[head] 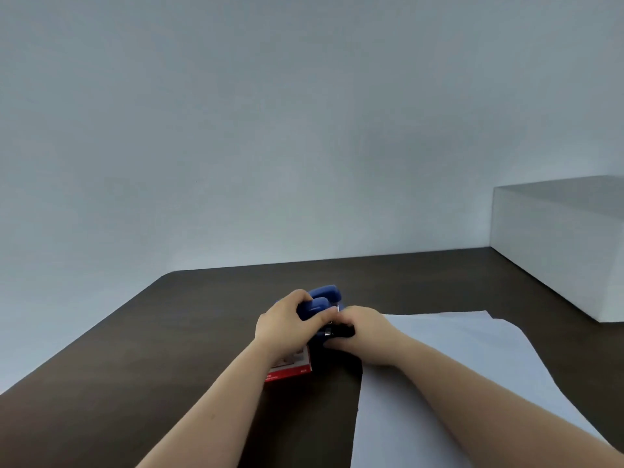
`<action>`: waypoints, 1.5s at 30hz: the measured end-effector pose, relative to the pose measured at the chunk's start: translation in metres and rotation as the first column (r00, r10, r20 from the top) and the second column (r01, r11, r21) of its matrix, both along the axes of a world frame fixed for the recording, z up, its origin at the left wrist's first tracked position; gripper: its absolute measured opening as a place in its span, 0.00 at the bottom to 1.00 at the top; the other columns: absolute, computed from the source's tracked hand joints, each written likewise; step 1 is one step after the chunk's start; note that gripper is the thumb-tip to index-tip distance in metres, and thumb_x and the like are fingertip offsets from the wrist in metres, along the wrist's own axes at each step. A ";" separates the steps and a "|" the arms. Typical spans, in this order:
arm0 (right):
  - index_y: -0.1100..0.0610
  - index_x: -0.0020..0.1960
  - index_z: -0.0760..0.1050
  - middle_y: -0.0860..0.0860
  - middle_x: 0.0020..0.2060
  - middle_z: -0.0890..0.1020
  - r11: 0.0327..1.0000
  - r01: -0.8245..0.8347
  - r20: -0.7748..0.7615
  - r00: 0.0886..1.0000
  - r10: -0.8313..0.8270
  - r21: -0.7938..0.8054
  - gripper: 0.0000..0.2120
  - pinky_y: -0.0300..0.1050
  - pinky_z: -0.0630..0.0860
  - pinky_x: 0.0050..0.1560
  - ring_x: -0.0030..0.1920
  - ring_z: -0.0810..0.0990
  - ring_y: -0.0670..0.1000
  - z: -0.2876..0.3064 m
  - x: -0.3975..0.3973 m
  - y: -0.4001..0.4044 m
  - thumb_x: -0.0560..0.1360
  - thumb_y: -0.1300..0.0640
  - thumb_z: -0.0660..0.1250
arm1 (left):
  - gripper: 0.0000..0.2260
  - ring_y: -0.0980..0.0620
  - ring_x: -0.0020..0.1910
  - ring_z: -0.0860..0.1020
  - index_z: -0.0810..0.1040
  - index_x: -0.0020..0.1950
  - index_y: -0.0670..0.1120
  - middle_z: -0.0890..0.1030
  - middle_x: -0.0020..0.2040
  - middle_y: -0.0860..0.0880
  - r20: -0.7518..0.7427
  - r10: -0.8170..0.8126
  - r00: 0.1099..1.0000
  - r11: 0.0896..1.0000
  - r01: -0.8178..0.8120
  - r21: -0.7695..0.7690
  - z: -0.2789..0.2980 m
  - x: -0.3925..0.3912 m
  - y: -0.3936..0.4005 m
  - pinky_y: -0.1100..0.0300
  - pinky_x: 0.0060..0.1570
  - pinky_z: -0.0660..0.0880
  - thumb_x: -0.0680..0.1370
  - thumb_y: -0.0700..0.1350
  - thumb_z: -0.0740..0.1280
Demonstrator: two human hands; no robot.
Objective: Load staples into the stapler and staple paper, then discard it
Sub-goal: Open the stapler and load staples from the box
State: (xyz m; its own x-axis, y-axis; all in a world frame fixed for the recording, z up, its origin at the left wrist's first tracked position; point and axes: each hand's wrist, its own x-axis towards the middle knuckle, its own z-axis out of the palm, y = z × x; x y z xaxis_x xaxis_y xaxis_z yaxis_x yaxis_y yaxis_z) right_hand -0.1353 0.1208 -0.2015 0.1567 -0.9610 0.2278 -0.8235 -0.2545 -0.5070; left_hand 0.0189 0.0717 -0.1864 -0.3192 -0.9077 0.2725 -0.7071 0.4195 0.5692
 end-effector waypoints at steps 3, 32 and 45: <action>0.54 0.46 0.79 0.46 0.39 0.78 1.000 -0.010 0.018 1.000 0.010 0.014 0.08 0.39 0.66 0.41 0.43 0.75 0.49 -0.001 -0.005 -0.005 0.72 0.50 0.70 | 0.13 0.52 0.40 0.76 0.75 0.44 0.47 0.77 0.38 0.51 -0.486 -0.032 0.874 0.989 0.099 0.112 0.007 0.010 0.002 0.60 0.40 0.70 0.75 0.57 0.67; 0.48 0.60 0.77 0.45 0.37 0.78 0.997 -0.065 0.135 0.988 0.071 -0.047 0.24 0.33 0.71 0.37 0.35 0.75 0.43 0.011 0.016 0.017 0.67 0.44 0.74 | 0.12 0.58 0.31 0.72 0.83 0.37 0.52 0.76 0.29 0.55 0.019 -0.043 0.999 0.992 0.040 0.121 0.018 0.082 0.008 0.66 0.32 0.67 0.68 0.60 0.72; 0.49 0.57 0.79 0.43 0.34 0.75 0.987 -0.139 0.003 0.990 0.140 0.079 0.18 0.37 0.69 0.38 0.35 0.72 0.43 0.004 0.021 0.014 0.70 0.43 0.71 | 0.20 0.49 0.49 0.80 0.76 0.54 0.60 0.82 0.51 0.49 0.236 -0.297 0.925 0.920 0.211 0.330 0.003 0.077 0.002 0.53 0.51 0.78 0.65 0.60 0.75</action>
